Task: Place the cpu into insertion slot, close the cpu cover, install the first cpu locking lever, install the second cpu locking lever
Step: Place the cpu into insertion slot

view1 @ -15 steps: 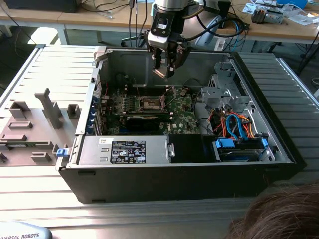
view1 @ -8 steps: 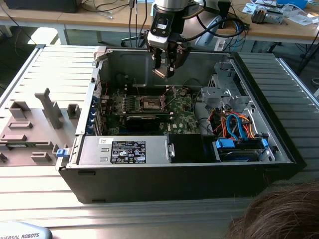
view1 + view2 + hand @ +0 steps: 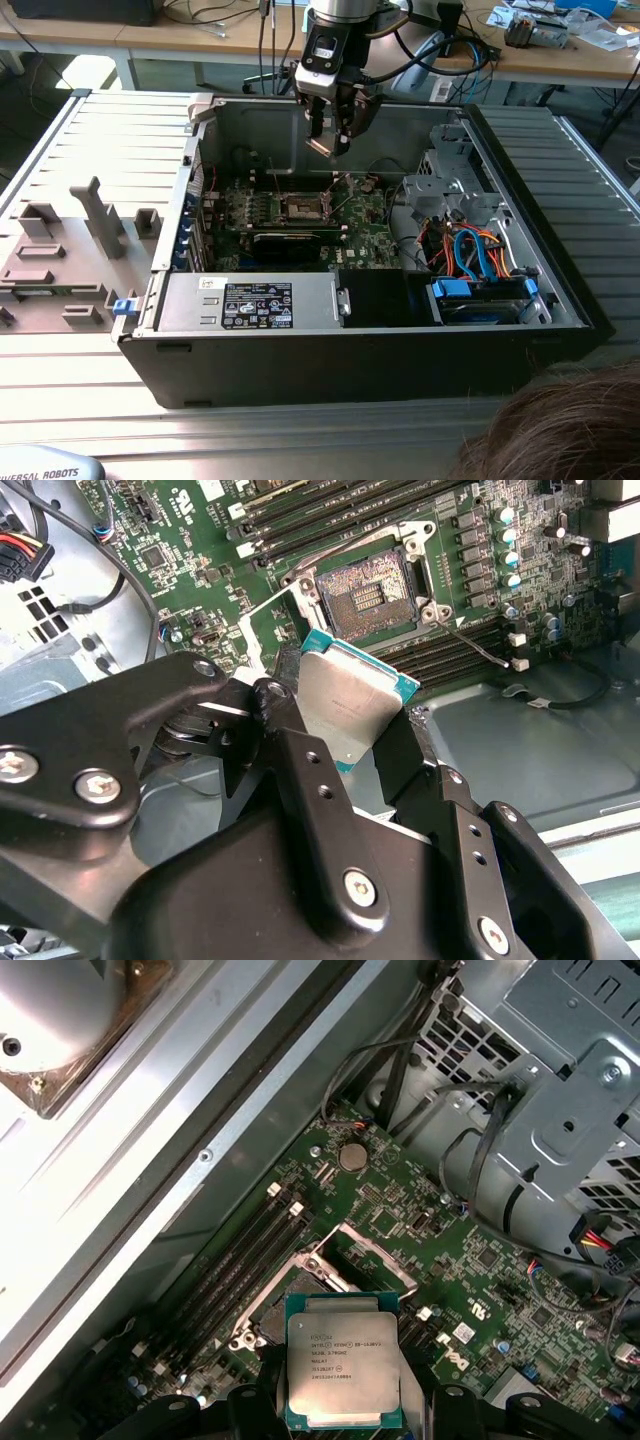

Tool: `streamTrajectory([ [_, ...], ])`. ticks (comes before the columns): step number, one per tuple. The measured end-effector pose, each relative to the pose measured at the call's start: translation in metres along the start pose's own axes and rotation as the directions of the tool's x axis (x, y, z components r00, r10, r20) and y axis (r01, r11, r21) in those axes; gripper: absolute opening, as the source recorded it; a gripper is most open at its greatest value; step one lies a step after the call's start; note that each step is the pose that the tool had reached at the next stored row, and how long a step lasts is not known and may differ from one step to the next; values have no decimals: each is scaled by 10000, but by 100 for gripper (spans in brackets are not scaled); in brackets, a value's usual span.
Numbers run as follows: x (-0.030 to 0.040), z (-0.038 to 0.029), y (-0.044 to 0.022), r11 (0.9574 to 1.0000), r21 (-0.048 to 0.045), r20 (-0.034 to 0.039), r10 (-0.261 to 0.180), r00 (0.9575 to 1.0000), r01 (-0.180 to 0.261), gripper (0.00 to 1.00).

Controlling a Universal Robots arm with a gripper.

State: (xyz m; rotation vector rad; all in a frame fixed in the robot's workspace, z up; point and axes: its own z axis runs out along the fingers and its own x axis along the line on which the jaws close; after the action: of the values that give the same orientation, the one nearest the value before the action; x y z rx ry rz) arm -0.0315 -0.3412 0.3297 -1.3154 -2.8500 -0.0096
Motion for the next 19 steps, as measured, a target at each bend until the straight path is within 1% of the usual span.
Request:
streamTrajectory([
  [19, 0, 1, 0, 9999, -1, 0, 119, 9999, -119, 54],
])
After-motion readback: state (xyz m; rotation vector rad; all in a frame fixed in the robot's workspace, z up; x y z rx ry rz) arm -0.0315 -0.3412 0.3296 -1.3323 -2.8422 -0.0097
